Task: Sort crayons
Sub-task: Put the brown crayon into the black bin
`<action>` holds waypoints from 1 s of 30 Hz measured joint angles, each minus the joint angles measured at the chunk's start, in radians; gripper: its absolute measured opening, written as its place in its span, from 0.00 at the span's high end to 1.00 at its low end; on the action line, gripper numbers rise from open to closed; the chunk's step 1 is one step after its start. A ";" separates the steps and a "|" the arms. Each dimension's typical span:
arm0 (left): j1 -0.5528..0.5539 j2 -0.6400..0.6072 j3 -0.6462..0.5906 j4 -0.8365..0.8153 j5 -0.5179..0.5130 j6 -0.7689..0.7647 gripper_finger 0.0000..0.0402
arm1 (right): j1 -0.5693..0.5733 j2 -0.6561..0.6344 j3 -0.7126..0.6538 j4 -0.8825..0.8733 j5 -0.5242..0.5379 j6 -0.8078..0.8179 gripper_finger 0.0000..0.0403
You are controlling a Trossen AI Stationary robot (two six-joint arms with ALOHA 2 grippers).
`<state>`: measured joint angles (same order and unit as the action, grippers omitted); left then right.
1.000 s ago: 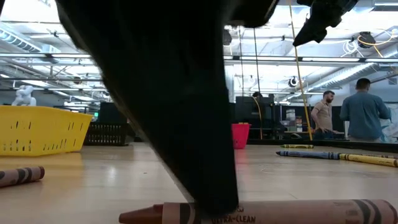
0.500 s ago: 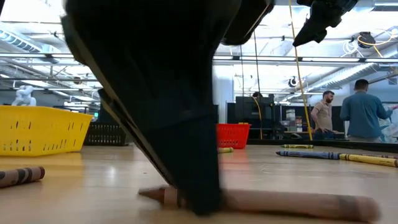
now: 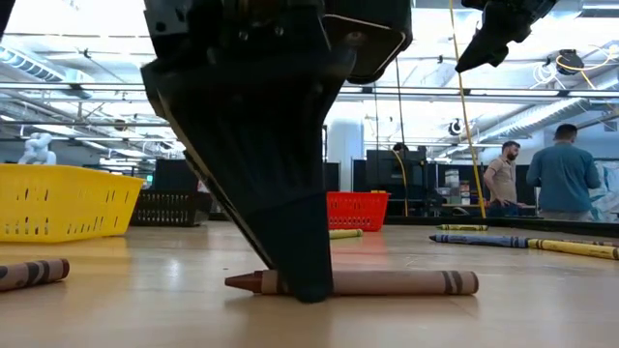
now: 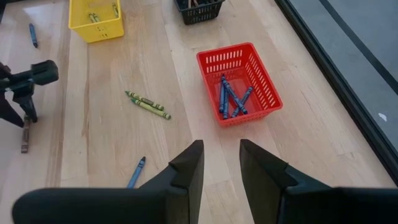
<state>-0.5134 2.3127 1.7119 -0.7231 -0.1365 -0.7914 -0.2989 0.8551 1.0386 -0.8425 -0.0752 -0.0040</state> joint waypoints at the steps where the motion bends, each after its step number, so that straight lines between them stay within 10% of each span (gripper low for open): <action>1: 0.004 0.000 0.000 0.001 -0.001 0.017 0.76 | 0.000 0.000 0.000 0.000 0.000 0.000 0.77; 13: 0.030 -0.002 0.000 -0.004 0.068 0.122 0.97 | 0.000 0.000 0.000 0.000 0.000 0.000 0.77; 30: 0.060 -0.074 0.021 -0.063 0.059 0.252 1.00 | 0.000 0.000 0.000 -0.001 0.000 0.000 0.77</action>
<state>-0.4538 2.2385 1.7329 -0.7863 -0.0775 -0.5391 -0.2993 0.8547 1.0386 -0.8436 -0.0753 -0.0036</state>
